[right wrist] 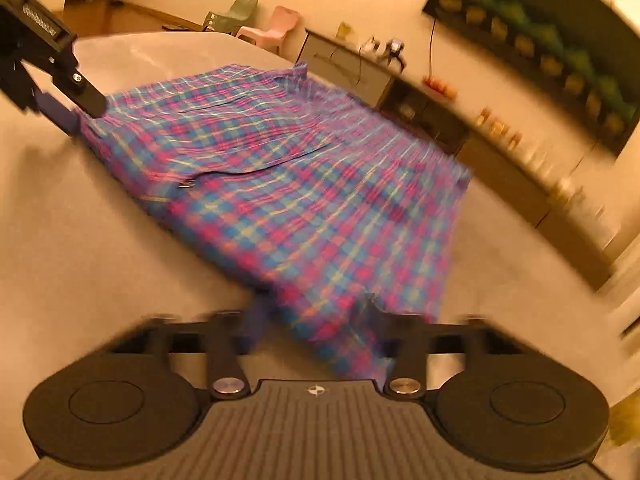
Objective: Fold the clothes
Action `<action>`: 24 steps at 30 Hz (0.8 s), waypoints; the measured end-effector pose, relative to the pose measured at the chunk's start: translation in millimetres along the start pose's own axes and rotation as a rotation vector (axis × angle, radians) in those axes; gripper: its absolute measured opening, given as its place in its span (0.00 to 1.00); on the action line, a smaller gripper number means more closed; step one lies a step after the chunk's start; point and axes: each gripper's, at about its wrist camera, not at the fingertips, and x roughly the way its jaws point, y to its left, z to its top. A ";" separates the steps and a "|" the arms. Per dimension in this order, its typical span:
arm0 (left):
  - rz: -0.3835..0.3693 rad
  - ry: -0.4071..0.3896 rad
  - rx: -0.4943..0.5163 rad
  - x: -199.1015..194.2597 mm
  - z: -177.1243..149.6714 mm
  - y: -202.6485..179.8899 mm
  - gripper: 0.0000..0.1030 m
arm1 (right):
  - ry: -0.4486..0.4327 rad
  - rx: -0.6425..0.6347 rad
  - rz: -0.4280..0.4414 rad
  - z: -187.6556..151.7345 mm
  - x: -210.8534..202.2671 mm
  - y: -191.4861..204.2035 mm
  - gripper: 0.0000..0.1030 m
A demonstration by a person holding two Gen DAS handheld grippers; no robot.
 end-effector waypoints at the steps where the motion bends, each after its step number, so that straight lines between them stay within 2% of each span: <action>1: -0.002 -0.002 0.016 1.7 1.0 -3.2 0.01 | -0.008 -0.022 -0.026 0.9 -0.1 1.1 0.10; 4: -0.051 -0.228 0.270 -47.2 -14.6 -40.2 0.00 | -0.088 -0.030 -0.079 8.7 -25.5 -0.4 0.06; 6: -0.040 -0.291 0.385 -68.1 -31.1 -48.4 0.00 | -0.126 -0.069 -0.097 8.8 -51.8 7.2 0.05; 7: -0.007 -0.255 0.355 -62.8 -35.3 -38.2 0.00 | -0.122 -0.106 -0.093 3.8 -57.9 14.9 0.05; 9: 0.066 -0.135 0.245 -42.3 -44.8 -6.7 0.00 | -0.057 -0.190 -0.086 -12.6 -49.3 32.8 0.05; 11: 0.043 -0.093 0.174 -42.5 -47.9 8.7 0.00 | -0.003 -0.255 -0.086 -25.5 -37.5 46.3 0.05; 12: 0.029 -0.074 0.139 -43.2 -49.2 16.0 0.04 | 0.009 -0.272 -0.089 -28.4 -34.7 49.8 0.06; 13: 0.003 -0.065 0.105 -45.7 -48.6 19.2 0.09 | 0.009 -0.277 -0.092 -28.2 -35.1 50.7 0.06; 14: -0.025 -0.058 0.071 -48.4 -47.8 21.9 0.20 | 0.007 -0.275 -0.093 -26.9 -35.9 50.1 0.06; 15: -0.053 -0.051 0.037 -51.2 -47.0 24.7 0.38 | 0.003 -0.263 -0.092 -24.2 -37.3 48.0 0.06; 17: -0.055 -0.037 -0.023 -46.7 -45.4 27.6 0.56 | -0.006 -0.255 -0.100 -18.5 -36.0 47.2 0.14; 19: -0.047 -0.025 -0.037 -37.6 -41.4 23.8 0.56 | -0.011 -0.259 -0.106 -14.7 -32.7 46.7 0.25; 22: -0.057 -0.023 -0.028 -23.7 -33.4 14.3 0.56 | -0.012 -0.269 -0.097 -18.0 -25.4 47.1 0.30; 23: -0.051 -0.031 -0.014 -17.2 -30.2 10.6 0.48 | -0.013 -0.265 -0.094 -18.0 -24.5 47.8 0.30; 24: -0.036 -0.042 0.002 -13.8 -29.2 8.8 0.16 | -0.013 -0.257 -0.090 -17.8 -24.9 47.4 0.30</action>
